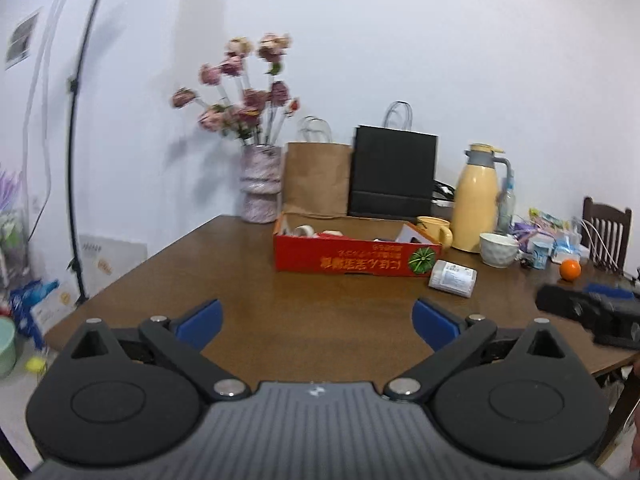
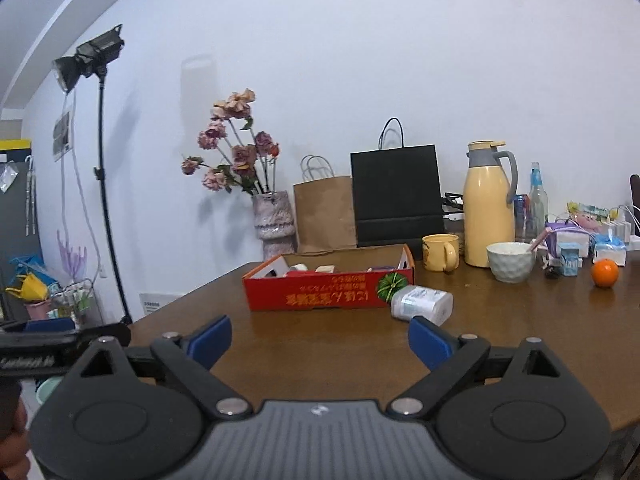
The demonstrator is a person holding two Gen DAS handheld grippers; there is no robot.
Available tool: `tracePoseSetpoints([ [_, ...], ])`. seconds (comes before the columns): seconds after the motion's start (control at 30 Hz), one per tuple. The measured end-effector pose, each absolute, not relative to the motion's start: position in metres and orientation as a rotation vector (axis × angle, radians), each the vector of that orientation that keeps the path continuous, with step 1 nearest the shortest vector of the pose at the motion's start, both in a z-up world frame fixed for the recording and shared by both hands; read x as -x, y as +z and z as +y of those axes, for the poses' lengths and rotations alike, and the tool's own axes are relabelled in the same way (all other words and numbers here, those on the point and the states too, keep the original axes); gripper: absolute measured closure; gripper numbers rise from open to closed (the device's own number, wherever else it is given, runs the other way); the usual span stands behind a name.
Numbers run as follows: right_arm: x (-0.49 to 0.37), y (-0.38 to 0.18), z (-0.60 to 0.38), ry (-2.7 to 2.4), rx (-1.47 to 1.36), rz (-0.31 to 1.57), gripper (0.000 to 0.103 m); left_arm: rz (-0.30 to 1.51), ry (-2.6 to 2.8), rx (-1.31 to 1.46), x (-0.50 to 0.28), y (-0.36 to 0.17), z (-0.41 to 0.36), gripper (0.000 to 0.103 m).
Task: Organize rigid objects
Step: 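Withdraw both grippers from the box back toward the table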
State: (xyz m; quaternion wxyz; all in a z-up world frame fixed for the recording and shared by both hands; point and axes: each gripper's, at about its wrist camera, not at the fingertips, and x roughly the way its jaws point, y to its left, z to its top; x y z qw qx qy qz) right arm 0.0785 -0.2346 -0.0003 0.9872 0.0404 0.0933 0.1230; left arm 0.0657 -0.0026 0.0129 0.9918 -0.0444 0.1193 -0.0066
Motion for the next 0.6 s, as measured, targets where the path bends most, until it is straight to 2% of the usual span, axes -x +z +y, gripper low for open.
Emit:
tracePoseSetpoints([
  [0.13, -0.042, -0.007, -0.234, 0.214, -0.054, 0.168, 0.000, 0.222, -0.035, 0.066, -0.037, 0.011, -0.002, 0.000],
  [0.6, -0.023, -0.013, -0.230, 0.230, -0.065, 0.140, 0.000, 0.257, -0.027, 0.083, -0.024, 0.004, 0.004, 0.000],
])
